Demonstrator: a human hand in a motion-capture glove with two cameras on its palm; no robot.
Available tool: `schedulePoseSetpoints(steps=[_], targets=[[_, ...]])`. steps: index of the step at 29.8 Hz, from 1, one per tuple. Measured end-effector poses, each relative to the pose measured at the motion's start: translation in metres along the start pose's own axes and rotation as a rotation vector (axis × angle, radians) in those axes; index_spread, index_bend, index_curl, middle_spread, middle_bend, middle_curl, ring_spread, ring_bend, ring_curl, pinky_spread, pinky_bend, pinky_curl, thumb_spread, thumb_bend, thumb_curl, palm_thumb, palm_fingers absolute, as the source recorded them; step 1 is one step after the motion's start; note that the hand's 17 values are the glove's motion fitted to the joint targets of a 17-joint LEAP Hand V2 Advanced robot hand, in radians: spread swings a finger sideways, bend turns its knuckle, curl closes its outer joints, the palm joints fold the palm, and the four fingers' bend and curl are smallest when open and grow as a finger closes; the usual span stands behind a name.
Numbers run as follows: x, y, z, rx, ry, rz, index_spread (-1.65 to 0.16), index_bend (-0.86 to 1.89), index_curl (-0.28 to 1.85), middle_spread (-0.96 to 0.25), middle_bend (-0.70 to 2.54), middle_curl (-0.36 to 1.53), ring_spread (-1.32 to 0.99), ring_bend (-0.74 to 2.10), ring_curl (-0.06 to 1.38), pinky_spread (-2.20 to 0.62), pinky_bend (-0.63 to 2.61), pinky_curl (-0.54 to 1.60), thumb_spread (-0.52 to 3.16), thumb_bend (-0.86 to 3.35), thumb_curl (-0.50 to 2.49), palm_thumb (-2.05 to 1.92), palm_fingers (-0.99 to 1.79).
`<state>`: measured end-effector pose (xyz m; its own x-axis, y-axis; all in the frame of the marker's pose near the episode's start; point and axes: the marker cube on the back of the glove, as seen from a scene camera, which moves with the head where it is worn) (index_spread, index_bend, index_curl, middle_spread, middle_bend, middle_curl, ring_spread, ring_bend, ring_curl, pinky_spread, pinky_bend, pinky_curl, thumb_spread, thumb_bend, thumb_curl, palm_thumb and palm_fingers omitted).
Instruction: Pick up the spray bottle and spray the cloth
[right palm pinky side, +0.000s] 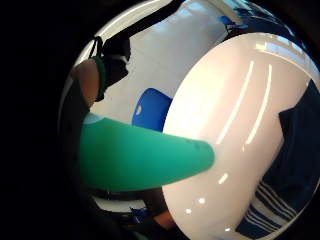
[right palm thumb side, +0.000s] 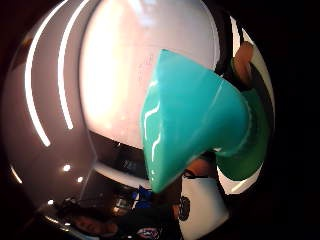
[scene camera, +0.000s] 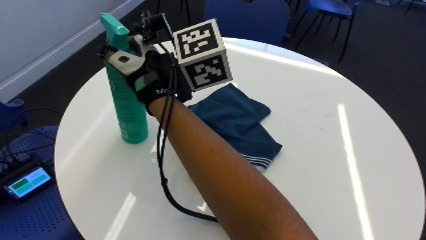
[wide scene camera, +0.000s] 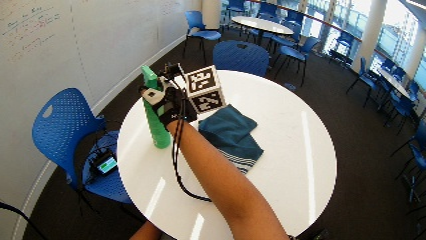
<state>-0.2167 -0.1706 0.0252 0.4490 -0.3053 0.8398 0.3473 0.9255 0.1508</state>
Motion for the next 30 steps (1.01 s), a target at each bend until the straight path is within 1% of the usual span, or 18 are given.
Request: schedulePoseSetpoints(steps=[4, 9, 15, 20, 23, 30], targets=[[0.003, 0.002, 0.000, -0.014, 0.012, -0.003, -0.33, 0.20, 0.56, -0.17, 0.37, 0.47, -0.17, 0.48, 0.43, 0.08, 0.11, 0.27, 0.62, -0.04, 0.74, 0.90, 0.93], [0.007, 0.007, 0.001, -0.006, 0.026, -0.014, -0.34, 0.16, 0.52, -0.16, 0.33, 0.45, -0.16, 0.47, 0.42, 0.11, 0.11, 0.25, 0.70, -0.03, 0.72, 0.88, 0.90], [0.014, 0.017, -0.002, -0.001, 0.053, -0.021, -0.36, 0.14, 0.47, -0.14, 0.23, 0.41, -0.15, 0.44, 0.40, 0.14, 0.18, 0.26, 0.80, -0.03, 0.69, 0.85, 0.77], [0.014, 0.039, 0.002, -0.006, 0.082, -0.029, -0.37, 0.10, 0.42, -0.14, 0.20, 0.40, -0.13, 0.43, 0.40, 0.17, 0.18, 0.27, 0.88, -0.03, 0.66, 0.83, 0.66], [0.011, 0.056, 0.002, -0.014, 0.095, -0.053, -0.39, 0.11, 0.40, -0.13, 0.19, 0.39, -0.11, 0.39, 0.39, 0.19, 0.18, 0.27, 0.91, -0.06, 0.64, 0.76, 0.53], [-0.005, 0.095, 0.002, -0.077, 0.137, -0.110, -0.39, 0.13, 0.36, -0.11, 0.19, 0.38, -0.08, 0.33, 0.36, 0.20, 0.19, 0.28, 0.98, -0.06, 0.57, 0.64, 0.42]])
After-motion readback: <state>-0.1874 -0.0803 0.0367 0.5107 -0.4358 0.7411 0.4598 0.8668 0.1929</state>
